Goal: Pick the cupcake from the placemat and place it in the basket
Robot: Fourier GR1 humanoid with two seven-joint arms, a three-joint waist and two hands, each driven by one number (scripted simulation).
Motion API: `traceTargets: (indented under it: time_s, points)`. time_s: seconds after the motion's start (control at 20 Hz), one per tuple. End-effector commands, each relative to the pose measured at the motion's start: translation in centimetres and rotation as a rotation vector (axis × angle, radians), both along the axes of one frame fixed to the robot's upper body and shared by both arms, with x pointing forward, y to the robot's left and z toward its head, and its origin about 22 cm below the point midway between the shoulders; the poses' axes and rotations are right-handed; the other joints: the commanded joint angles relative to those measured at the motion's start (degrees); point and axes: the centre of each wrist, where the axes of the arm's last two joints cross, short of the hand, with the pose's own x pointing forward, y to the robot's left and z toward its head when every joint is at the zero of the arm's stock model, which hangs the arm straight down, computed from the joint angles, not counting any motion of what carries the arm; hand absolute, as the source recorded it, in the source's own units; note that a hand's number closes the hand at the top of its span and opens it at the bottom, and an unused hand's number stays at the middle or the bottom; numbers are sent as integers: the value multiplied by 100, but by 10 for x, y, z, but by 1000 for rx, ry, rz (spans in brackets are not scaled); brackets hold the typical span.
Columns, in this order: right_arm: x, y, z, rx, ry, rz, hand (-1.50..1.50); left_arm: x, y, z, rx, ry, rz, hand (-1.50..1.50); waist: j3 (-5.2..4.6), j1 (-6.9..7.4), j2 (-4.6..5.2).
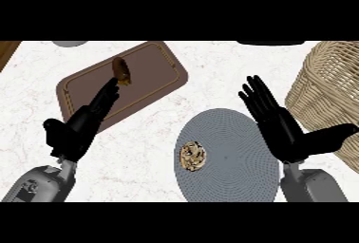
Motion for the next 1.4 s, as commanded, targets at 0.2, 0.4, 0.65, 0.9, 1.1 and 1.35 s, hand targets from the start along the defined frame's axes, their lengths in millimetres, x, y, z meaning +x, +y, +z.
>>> traceTargets:
  time_s: [0.2,0.4,0.65,0.9,1.1,1.35]
  points:
    - [40,75,70,138,-304,554,150,14,32,-2,30,16,142,0,62,800,110]
    - [9,112,118,-118,-722,1009,-150,15,35,-12,4,92,165,0,43,794,-17]
    - [-27,151,78,-53,-897,1096,-150,20,76,-17,0,144,299,0,44,123,-62]
    - [-39,164,94,-262,-878,1044,-150,1,96,-34,-7,138,316,0,35,30,-104]
    - [-26,138,147,-580,-911,1034,-150,8,89,-40,-6,135,328,0,26,-48,-129]
    - [-11,133,207,-1018,-1041,751,-150,19,95,-30,-3,130,355,0,19,-73,-130]
